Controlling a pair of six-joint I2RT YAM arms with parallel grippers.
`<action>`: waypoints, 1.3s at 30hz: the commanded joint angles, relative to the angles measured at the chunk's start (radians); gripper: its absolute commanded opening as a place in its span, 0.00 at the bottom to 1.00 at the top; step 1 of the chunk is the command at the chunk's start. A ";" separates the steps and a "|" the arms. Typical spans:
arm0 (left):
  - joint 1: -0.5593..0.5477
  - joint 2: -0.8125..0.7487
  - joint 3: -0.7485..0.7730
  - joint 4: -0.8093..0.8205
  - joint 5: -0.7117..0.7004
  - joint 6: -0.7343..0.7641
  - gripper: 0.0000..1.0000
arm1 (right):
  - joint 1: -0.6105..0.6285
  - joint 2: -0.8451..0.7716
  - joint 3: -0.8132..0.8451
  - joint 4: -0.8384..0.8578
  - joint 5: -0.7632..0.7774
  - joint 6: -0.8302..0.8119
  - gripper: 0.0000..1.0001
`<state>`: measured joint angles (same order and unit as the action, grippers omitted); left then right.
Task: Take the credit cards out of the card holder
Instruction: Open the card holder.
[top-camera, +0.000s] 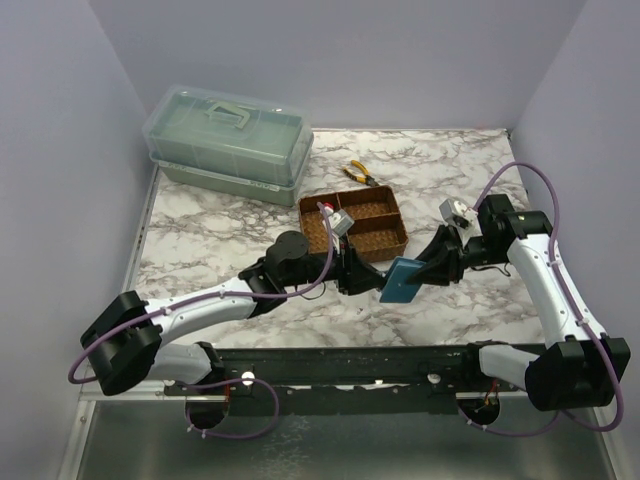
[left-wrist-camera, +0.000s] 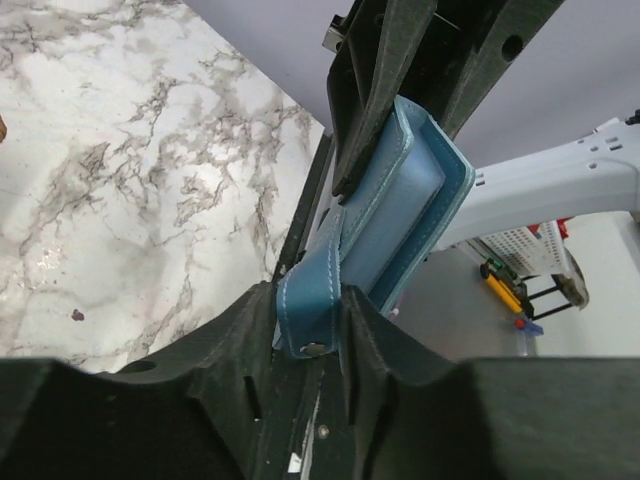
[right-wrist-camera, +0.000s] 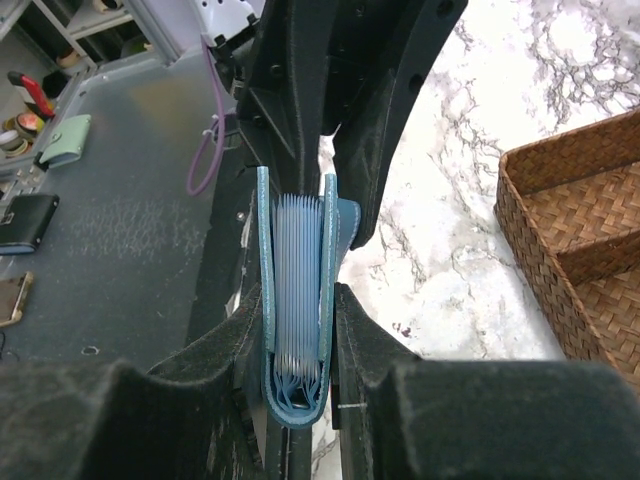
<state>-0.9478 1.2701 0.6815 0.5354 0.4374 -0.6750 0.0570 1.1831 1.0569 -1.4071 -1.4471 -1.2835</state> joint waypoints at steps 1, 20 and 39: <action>0.021 0.006 0.020 0.085 0.108 0.056 0.35 | -0.002 -0.021 0.000 -0.014 -0.081 0.019 0.00; 0.023 0.174 0.017 0.434 0.315 -0.182 0.00 | -0.002 -0.010 -0.012 -0.013 -0.105 0.057 0.00; -0.015 -0.087 -0.057 -0.009 -0.481 -0.188 0.00 | -0.002 0.022 0.266 0.356 0.373 0.897 0.88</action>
<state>-0.9520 1.2407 0.5705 0.7326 0.2707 -0.8726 0.0563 1.1774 1.1748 -1.1107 -1.2842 -0.5953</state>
